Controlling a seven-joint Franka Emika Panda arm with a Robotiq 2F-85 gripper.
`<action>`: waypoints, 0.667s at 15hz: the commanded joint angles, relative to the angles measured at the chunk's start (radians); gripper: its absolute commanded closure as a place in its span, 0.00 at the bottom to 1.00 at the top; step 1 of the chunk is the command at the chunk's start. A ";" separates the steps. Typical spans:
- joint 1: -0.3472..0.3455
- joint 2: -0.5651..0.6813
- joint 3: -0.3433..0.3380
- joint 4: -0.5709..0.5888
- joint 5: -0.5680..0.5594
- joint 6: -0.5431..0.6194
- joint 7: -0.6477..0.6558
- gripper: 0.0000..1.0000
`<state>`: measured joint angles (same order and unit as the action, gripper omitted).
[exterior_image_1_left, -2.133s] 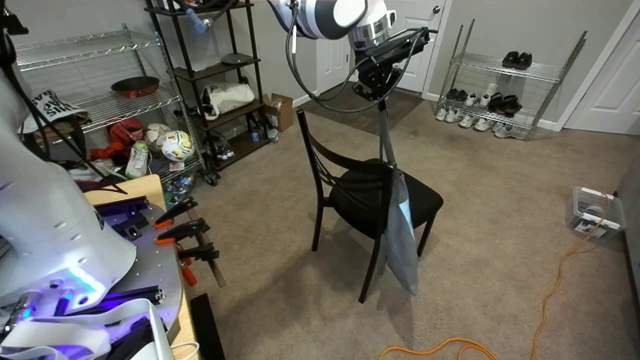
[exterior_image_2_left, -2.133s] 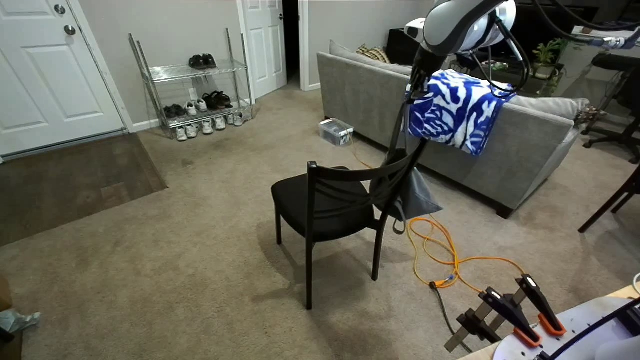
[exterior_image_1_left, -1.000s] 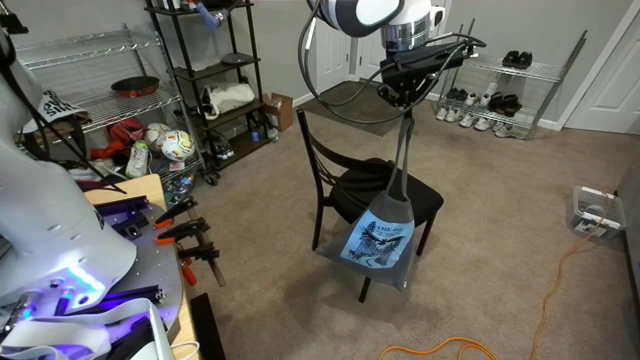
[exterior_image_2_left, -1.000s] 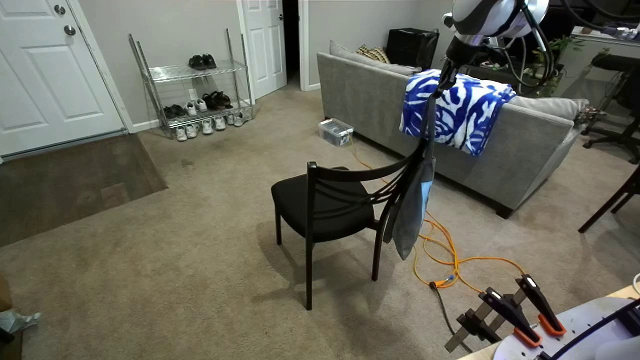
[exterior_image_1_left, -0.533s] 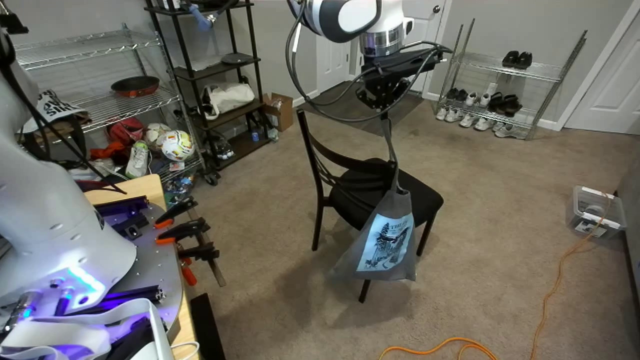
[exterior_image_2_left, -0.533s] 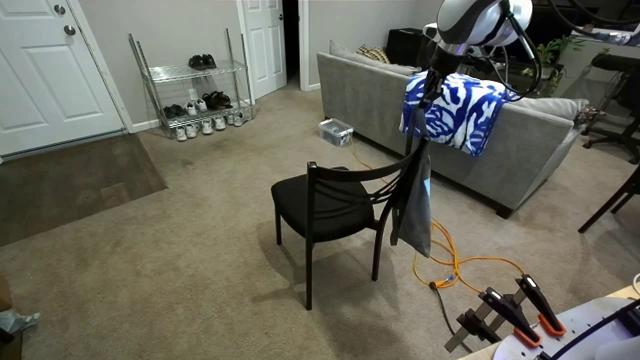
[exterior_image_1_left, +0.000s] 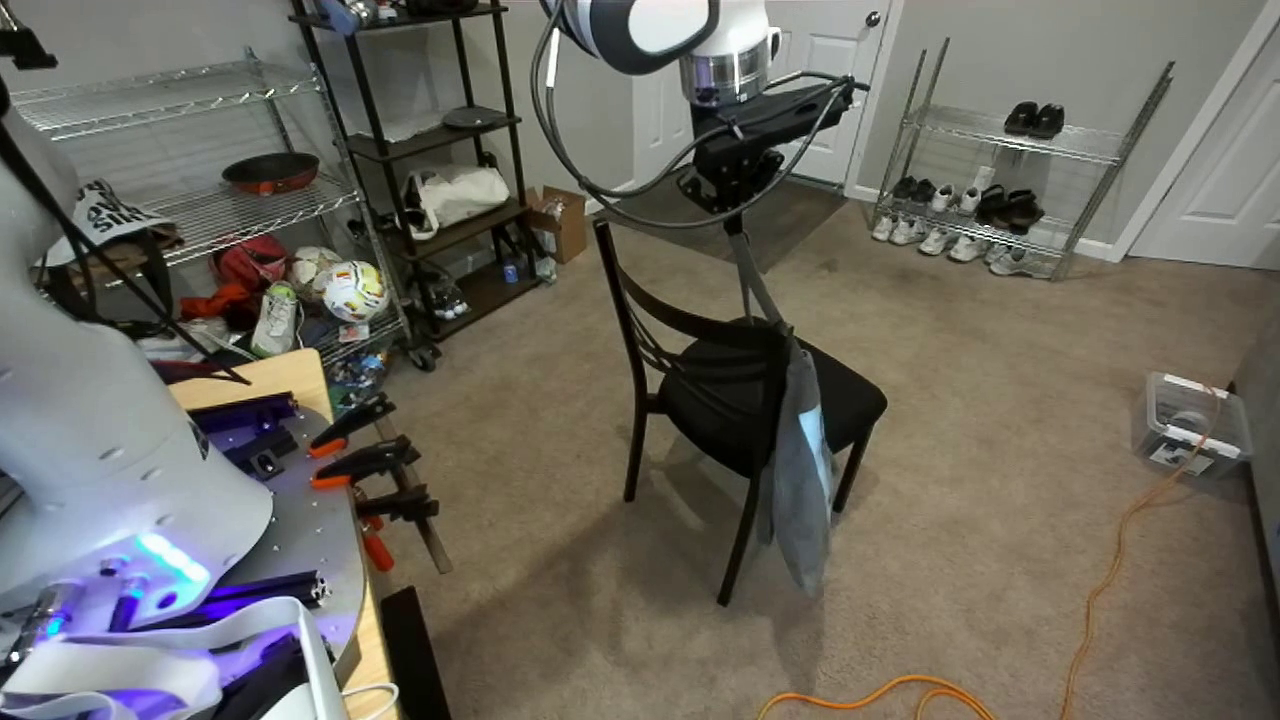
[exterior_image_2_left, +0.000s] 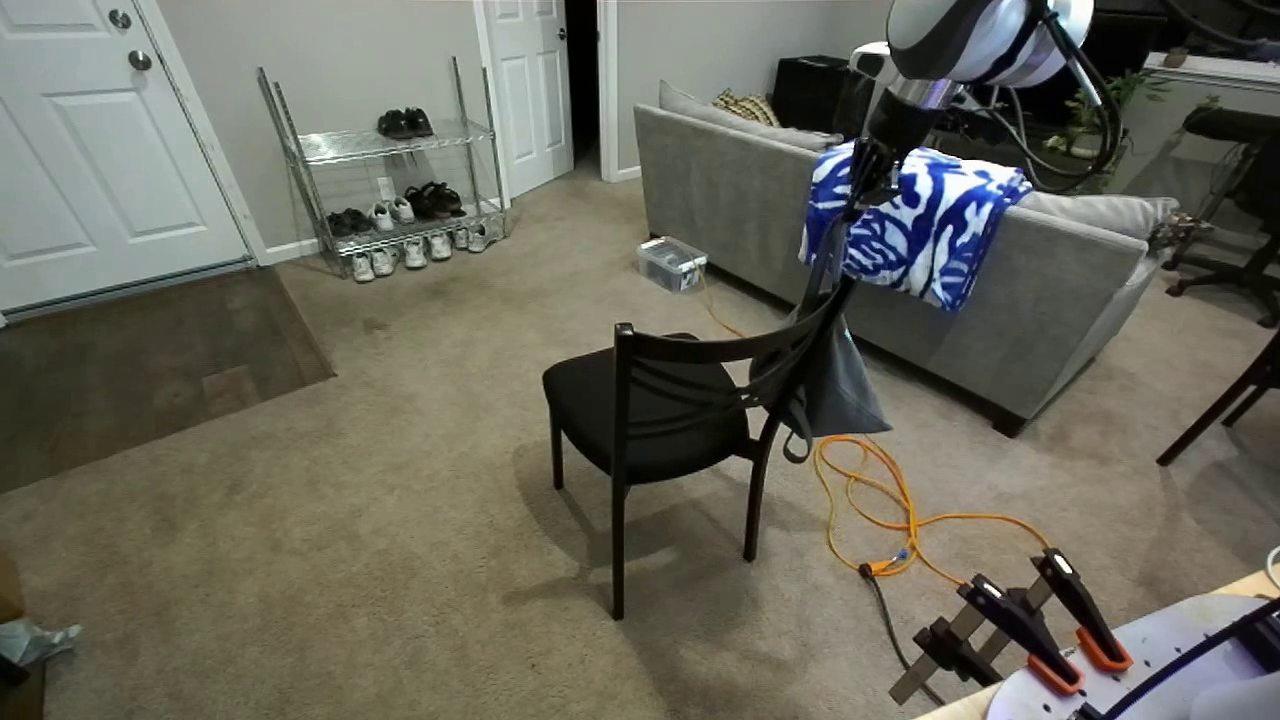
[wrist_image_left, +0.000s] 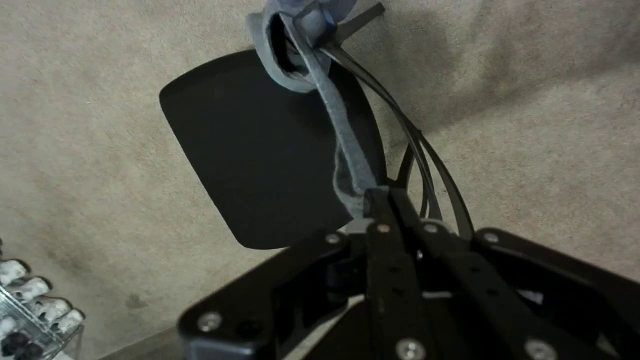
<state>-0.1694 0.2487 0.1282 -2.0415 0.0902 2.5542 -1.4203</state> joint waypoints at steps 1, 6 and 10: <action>-0.030 -0.013 -0.042 0.050 0.077 -0.024 -0.037 0.99; -0.062 -0.007 -0.083 0.108 0.144 -0.036 -0.036 0.99; -0.048 -0.008 -0.088 0.099 0.122 -0.030 -0.023 0.99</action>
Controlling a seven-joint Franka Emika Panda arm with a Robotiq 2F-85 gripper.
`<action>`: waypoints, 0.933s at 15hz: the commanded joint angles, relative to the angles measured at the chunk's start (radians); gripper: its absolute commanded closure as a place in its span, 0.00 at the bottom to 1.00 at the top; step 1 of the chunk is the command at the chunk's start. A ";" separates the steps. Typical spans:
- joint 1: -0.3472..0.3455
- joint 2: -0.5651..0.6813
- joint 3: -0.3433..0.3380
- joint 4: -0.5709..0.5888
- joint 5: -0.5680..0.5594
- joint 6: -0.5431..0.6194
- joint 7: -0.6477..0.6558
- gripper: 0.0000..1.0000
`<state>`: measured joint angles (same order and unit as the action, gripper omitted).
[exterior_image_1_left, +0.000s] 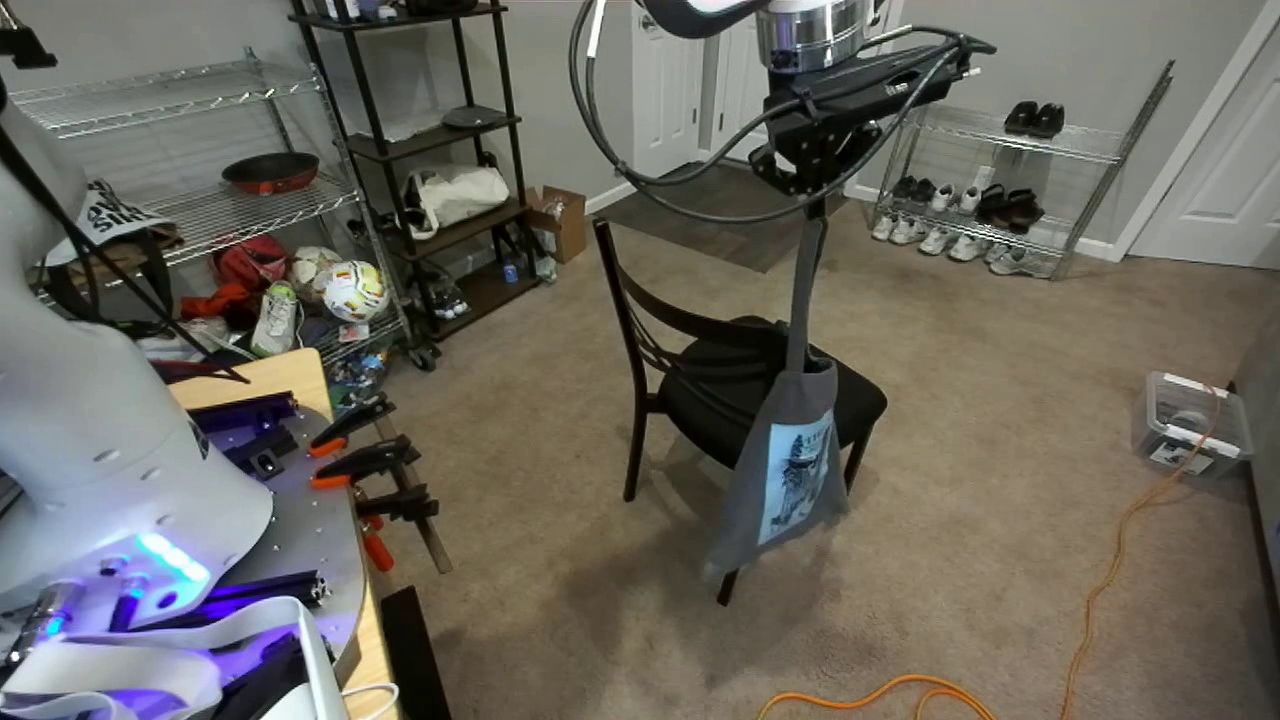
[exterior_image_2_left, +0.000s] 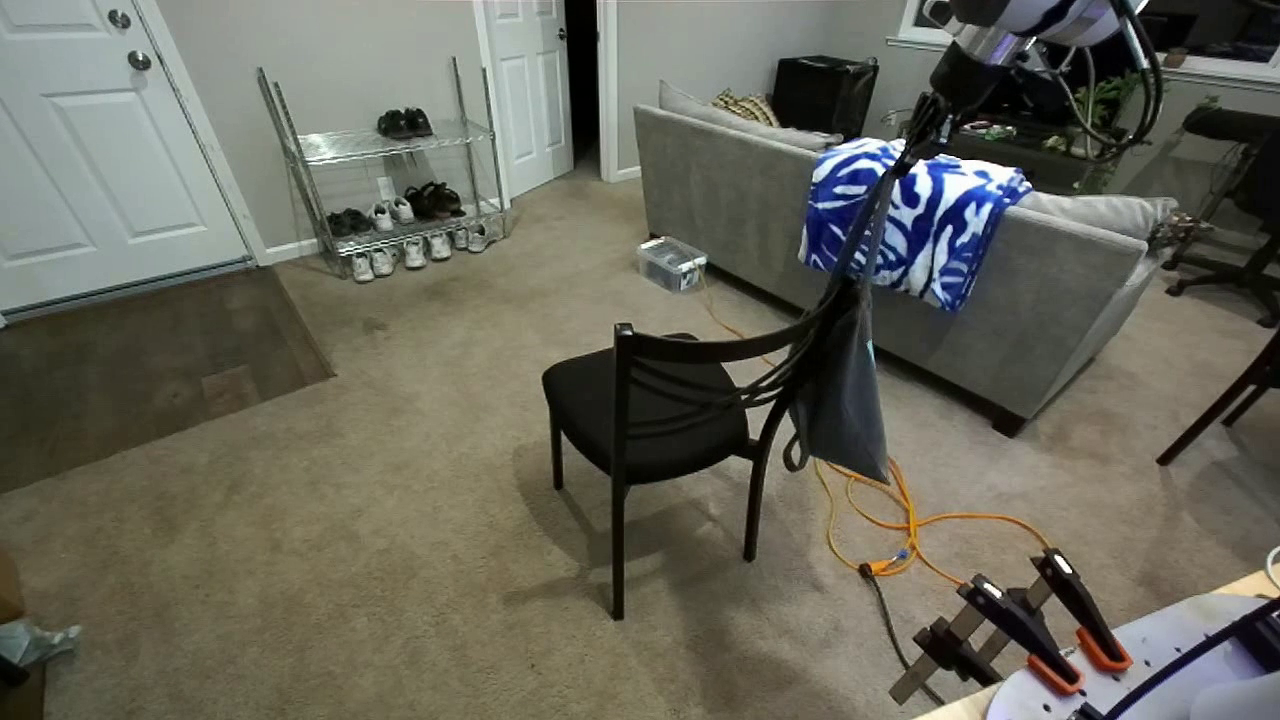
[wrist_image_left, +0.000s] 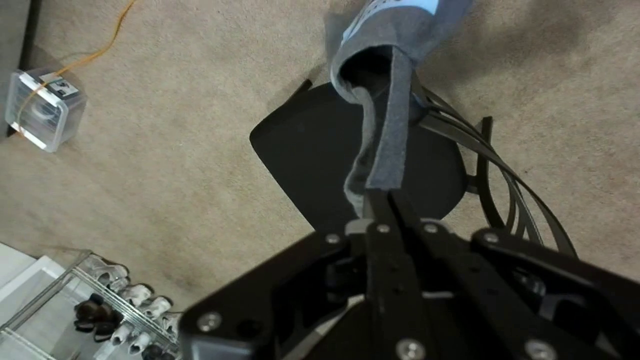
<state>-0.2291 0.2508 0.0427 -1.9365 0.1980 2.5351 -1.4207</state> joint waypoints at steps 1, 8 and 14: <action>0.016 -0.008 -0.002 -0.008 0.012 -0.011 -0.020 0.99; 0.038 0.006 0.000 -0.016 -0.002 -0.009 -0.012 0.99; 0.043 0.042 -0.013 0.021 -0.010 -0.014 0.033 0.99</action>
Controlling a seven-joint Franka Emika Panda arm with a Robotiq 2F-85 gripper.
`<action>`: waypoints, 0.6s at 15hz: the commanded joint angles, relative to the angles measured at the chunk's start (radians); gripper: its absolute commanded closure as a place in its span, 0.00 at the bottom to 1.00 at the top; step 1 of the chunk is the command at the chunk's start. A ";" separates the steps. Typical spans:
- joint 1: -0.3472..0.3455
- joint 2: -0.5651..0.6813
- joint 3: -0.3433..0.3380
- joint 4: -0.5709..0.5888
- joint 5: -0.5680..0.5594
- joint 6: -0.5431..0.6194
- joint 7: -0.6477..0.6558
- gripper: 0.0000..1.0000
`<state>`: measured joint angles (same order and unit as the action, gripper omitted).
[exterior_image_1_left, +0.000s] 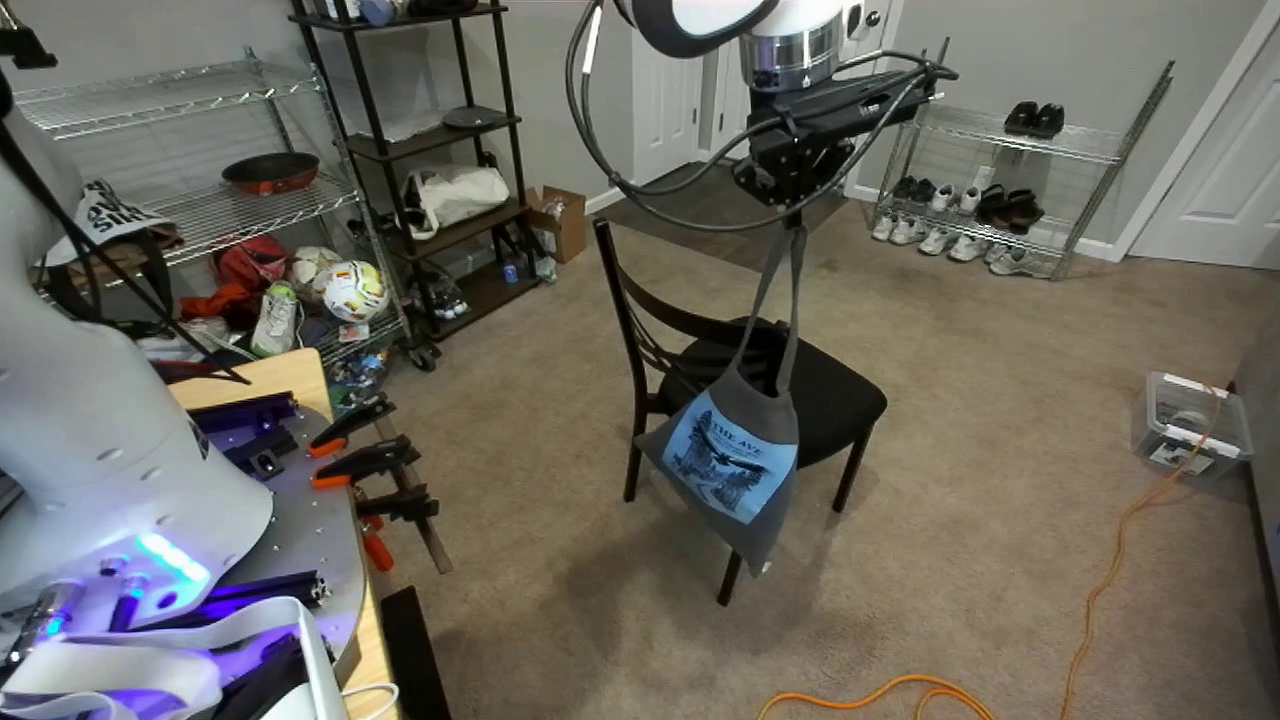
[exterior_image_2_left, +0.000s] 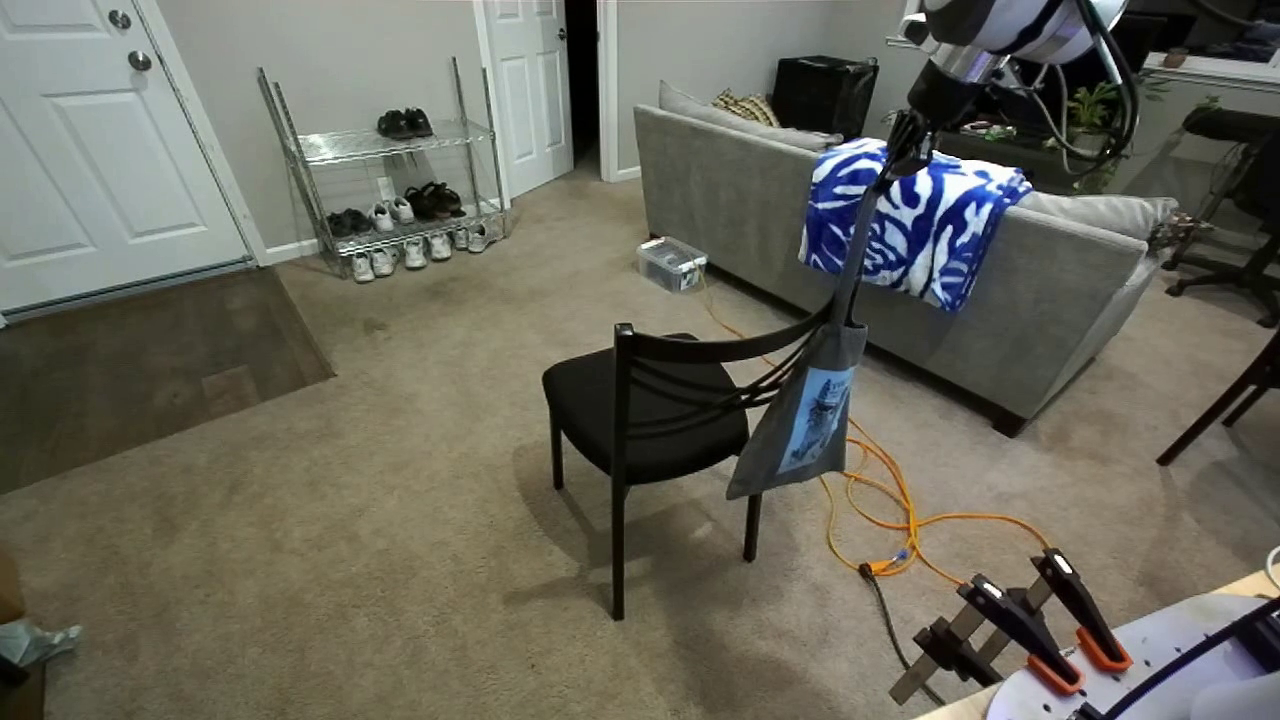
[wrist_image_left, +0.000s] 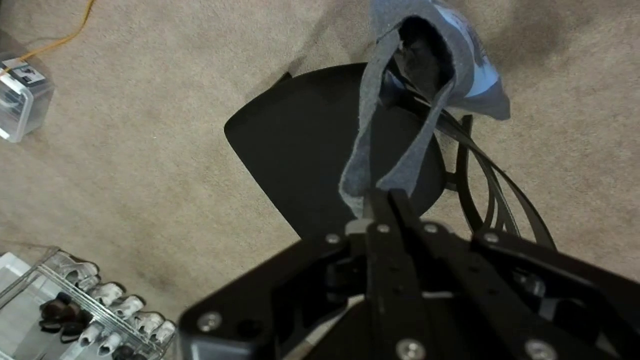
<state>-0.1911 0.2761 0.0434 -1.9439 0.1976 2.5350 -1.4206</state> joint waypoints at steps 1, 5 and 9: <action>0.003 0.032 -0.020 0.051 -0.007 -0.024 0.059 0.99; -0.005 0.069 -0.036 0.107 -0.007 -0.025 0.155 0.99; 0.001 0.079 -0.036 0.104 -0.028 -0.009 0.189 0.99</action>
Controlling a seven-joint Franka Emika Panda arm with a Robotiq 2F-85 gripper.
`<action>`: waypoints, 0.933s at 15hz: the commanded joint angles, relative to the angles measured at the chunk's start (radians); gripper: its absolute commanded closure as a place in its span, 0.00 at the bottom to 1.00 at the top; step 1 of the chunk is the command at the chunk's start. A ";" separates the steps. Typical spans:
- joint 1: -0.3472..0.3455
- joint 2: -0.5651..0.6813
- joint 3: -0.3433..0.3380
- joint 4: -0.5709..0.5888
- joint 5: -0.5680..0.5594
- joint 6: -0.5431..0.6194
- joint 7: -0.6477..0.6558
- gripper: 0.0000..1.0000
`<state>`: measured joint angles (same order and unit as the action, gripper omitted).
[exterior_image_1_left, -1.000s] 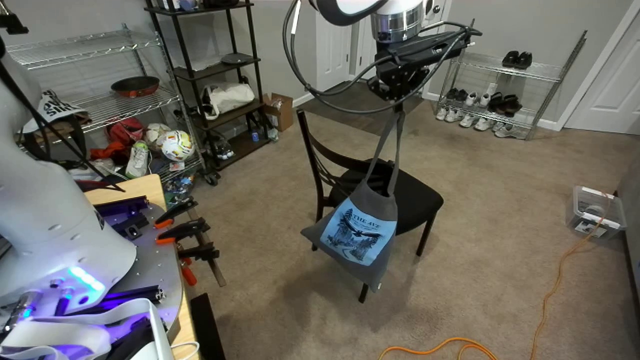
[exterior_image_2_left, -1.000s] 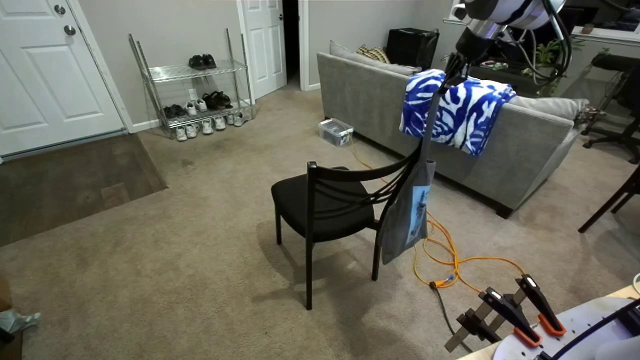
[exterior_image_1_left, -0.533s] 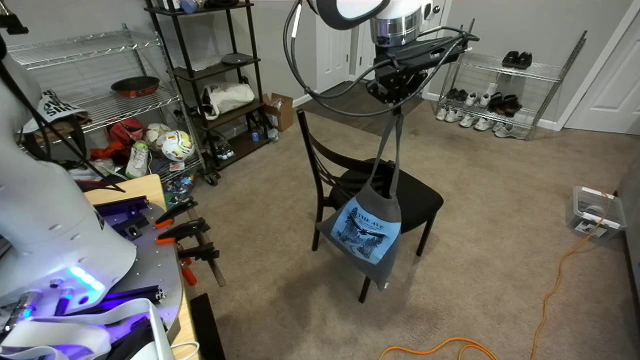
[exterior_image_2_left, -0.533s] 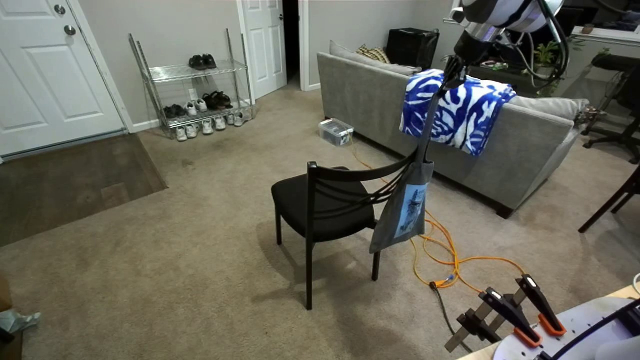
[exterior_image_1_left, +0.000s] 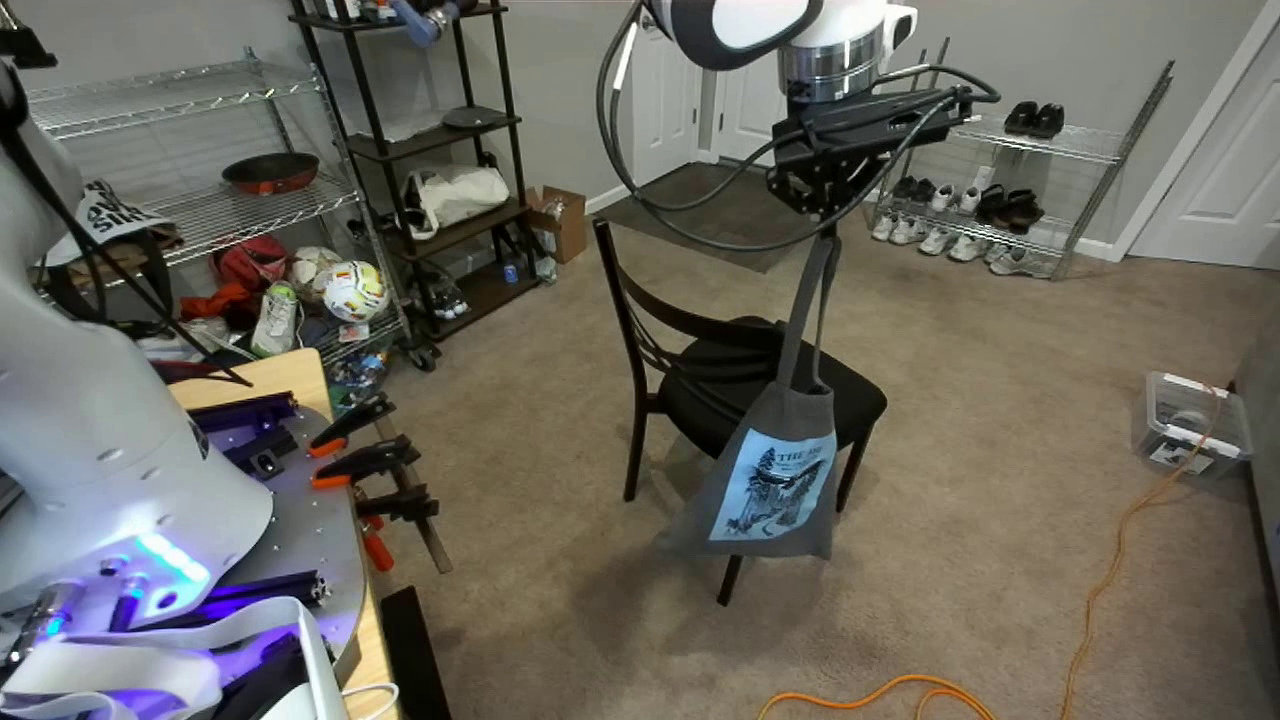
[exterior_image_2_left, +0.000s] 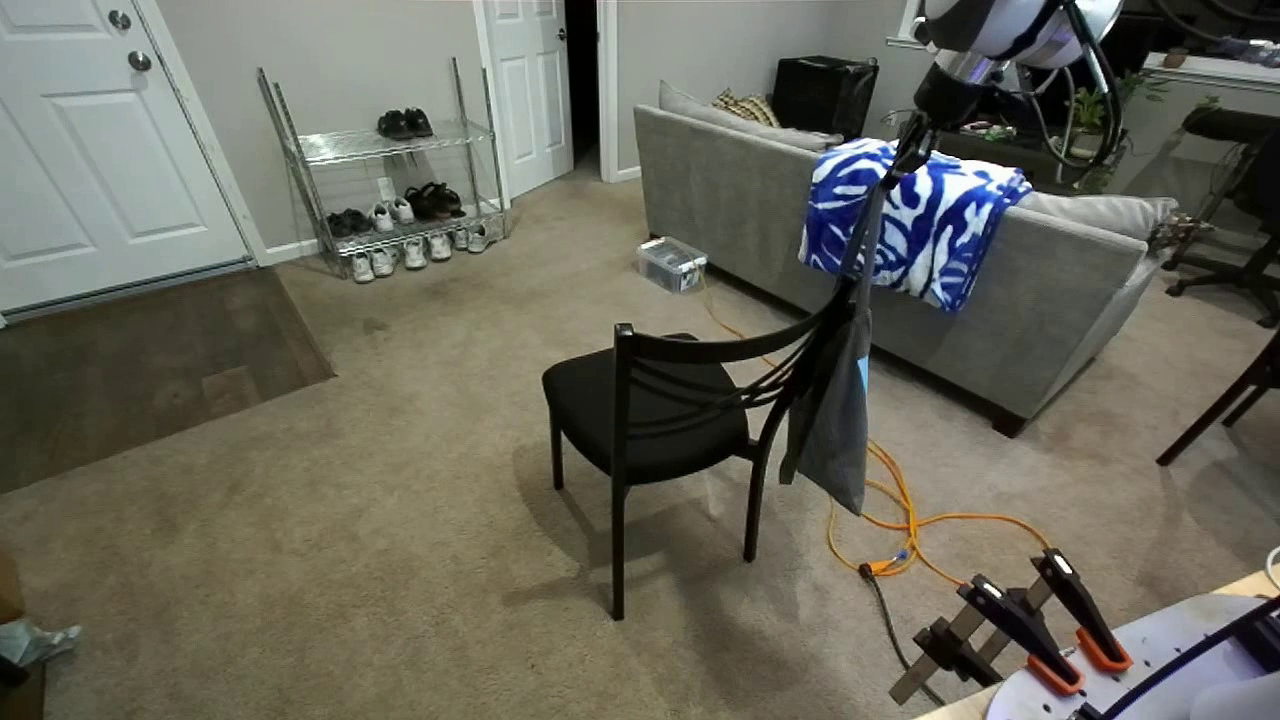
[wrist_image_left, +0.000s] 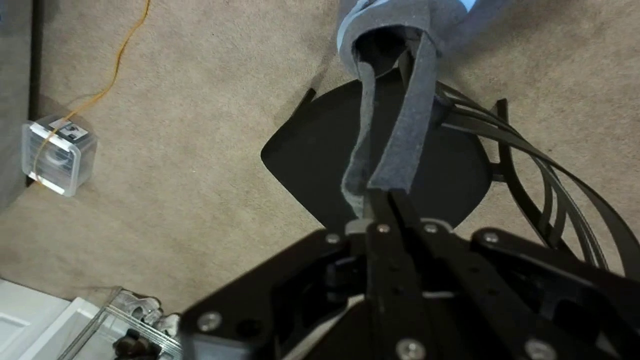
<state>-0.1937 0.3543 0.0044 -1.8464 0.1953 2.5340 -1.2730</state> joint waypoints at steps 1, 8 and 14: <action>0.007 -0.002 0.005 -0.004 -0.034 -0.006 0.043 0.99; 0.038 -0.054 0.041 -0.143 -0.093 0.025 -0.005 0.99; 0.059 -0.105 0.077 -0.249 -0.133 0.040 -0.037 0.99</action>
<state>-0.1363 0.3212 0.0685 -2.0089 0.0744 2.5479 -1.2726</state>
